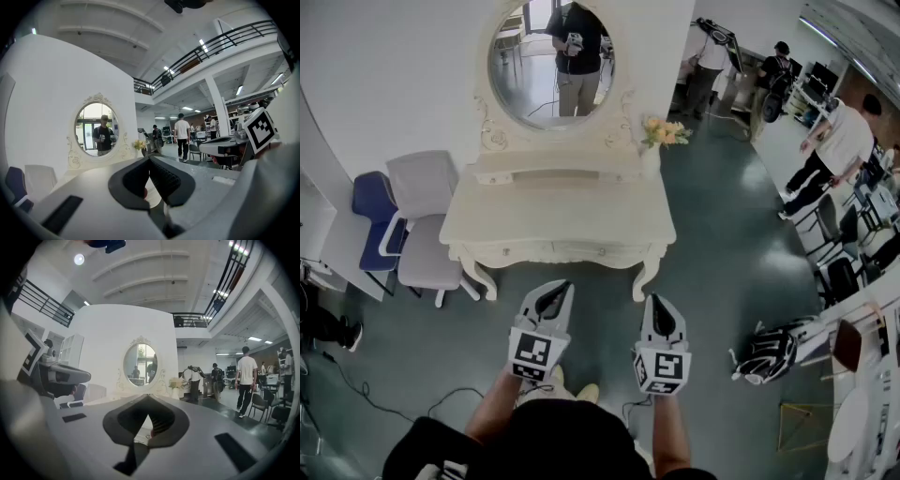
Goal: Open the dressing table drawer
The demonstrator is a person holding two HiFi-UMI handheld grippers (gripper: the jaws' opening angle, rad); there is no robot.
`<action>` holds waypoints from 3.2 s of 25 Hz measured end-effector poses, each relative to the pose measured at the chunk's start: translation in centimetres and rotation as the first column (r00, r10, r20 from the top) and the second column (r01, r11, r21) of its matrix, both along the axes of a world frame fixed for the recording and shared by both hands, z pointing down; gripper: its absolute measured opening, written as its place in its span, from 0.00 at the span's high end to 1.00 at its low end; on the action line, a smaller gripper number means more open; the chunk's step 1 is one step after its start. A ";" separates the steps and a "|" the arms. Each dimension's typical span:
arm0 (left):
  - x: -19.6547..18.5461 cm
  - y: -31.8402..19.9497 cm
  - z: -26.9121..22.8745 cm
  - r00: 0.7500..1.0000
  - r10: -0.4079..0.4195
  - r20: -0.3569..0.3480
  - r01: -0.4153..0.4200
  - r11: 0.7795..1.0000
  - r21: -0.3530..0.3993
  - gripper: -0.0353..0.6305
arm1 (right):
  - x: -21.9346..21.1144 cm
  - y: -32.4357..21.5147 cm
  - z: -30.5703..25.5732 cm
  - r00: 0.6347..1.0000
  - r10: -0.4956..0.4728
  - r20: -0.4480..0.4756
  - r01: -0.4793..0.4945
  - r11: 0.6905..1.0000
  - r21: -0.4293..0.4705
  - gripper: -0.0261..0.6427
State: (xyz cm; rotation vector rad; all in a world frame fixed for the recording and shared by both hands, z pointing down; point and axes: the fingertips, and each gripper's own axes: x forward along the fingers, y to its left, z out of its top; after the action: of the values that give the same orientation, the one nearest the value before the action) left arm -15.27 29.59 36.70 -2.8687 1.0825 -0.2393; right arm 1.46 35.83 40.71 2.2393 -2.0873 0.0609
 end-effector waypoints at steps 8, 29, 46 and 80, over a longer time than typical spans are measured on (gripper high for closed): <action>0.7 0.0 -0.1 1.000 0.000 -0.005 0.000 1.000 0.004 0.94 | 0.7 0.1 -0.7 1.000 0.005 0.005 -0.006 1.000 0.030 0.96; 5.0 -6.3 1.2 1.000 0.012 -0.001 -0.012 1.000 -0.013 0.94 | 4.5 -5.9 0.1 1.000 -0.002 0.000 0.002 1.000 0.030 0.96; 10.3 -22.0 1.9 0.999 0.044 0.009 -0.043 0.997 -0.070 0.94 | 8.9 -21.4 0.6 1.000 0.010 0.011 -0.010 1.000 -0.014 0.96; 13.4 -41.2 5.6 0.997 0.070 0.025 -0.066 0.990 -0.128 0.94 | 11.0 -41.1 6.3 0.998 -0.019 0.067 0.029 0.987 -0.155 0.64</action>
State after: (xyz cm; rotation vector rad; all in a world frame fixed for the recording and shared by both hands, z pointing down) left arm -1.86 -11.58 42.33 -2.9967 0.9974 -0.3584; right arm 12.45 -5.26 47.00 2.1481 -2.0620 0.2894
